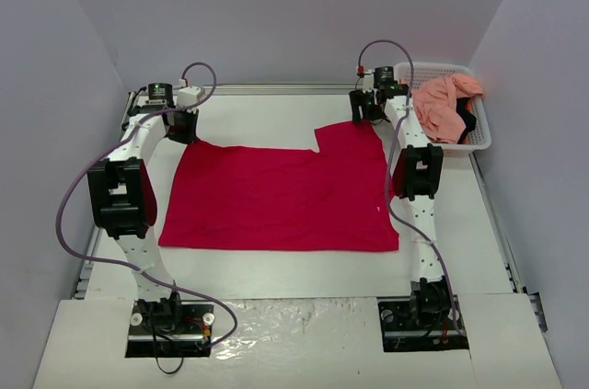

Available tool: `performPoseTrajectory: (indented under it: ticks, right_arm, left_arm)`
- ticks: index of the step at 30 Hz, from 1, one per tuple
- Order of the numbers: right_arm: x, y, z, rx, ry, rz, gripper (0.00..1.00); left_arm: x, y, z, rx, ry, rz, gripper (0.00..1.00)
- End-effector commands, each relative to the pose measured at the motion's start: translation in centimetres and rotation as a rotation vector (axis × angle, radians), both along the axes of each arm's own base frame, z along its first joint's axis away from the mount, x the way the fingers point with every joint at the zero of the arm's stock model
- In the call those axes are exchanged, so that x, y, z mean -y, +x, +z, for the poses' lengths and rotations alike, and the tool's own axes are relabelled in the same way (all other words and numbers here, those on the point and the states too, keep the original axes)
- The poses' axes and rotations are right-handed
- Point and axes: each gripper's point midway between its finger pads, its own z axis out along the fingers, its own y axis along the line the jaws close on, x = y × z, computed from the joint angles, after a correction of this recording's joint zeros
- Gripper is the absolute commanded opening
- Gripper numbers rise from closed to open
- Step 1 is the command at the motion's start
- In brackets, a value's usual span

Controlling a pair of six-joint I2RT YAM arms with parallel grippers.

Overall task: Fold and stack the t-shirts
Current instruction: Grap the side of the flattened tshirt furthest away from the robot with both arms

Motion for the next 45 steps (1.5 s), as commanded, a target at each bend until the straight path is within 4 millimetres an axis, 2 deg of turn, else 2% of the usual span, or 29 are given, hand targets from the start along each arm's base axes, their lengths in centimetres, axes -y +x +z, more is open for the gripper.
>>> performPoseTrajectory:
  ticks: [1, 4, 12, 20, 23, 24, 30, 32, 38, 41, 42, 44, 45]
  right_arm:
    - [-1.5, -1.1, -0.9, -0.053, 0.073, 0.020, 0.63]
    - [-2.2, -1.9, -1.1, -0.087, 0.132, 0.047, 0.60]
    - [-2.1, -2.6, -2.3, -0.132, 0.179, 0.047, 0.58]
    - [-0.9, -2.4, -2.3, -0.128, 0.158, 0.019, 0.45]
    - [-0.4, -2.4, -2.6, -0.132, 0.152, 0.008, 0.34]
    - [-0.4, -2.4, -2.6, -0.132, 0.150, 0.008, 0.27]
    - [0.2, -2.3, -2.6, -0.127, 0.127, -0.007, 0.08]
    - [0.3, -2.2, -2.2, -0.117, 0.115, -0.004, 0.00]
    - [0.2, -2.0, -0.3, -0.086, 0.102, 0.017, 0.00]
    - [0.0, -2.0, 1.7, -0.054, 0.085, 0.032, 0.00]
    - [-0.1, -1.9, 3.1, -0.030, 0.085, 0.039, 0.00]
    - [-0.4, -2.1, 4.3, -0.015, 0.086, 0.052, 0.00]
    - [-0.6, -2.4, 5.5, -0.003, 0.090, 0.062, 0.00]
  left_arm:
    - [0.5, 0.3, 2.8, 0.072, 0.005, -0.020, 0.02]
    - [0.5, 0.2, 2.9, 0.068, 0.004, -0.019, 0.02]
    - [0.6, 0.1, 2.7, 0.061, 0.003, -0.025, 0.02]
    - [0.6, 0.1, 2.1, 0.047, 0.003, -0.026, 0.03]
    - [0.6, 0.1, 2.0, 0.046, 0.003, -0.026, 0.02]
    - [0.5, 0.1, 2.0, 0.046, 0.001, -0.024, 0.02]
    - [0.5, 0.1, 1.7, 0.040, 0.005, -0.024, 0.02]
    - [0.5, 0.2, 1.7, 0.040, 0.005, -0.024, 0.02]
    - [0.6, 0.5, 1.7, 0.043, -0.002, -0.018, 0.02]
    - [0.7, 0.8, 2.0, 0.049, -0.007, -0.013, 0.02]
    - [0.7, 1.0, 2.2, 0.055, -0.009, -0.009, 0.02]
    - [0.8, 0.8, 2.1, 0.043, -0.017, -0.015, 0.02]
    - [1.0, 0.9, 2.3, 0.046, -0.018, -0.023, 0.02]
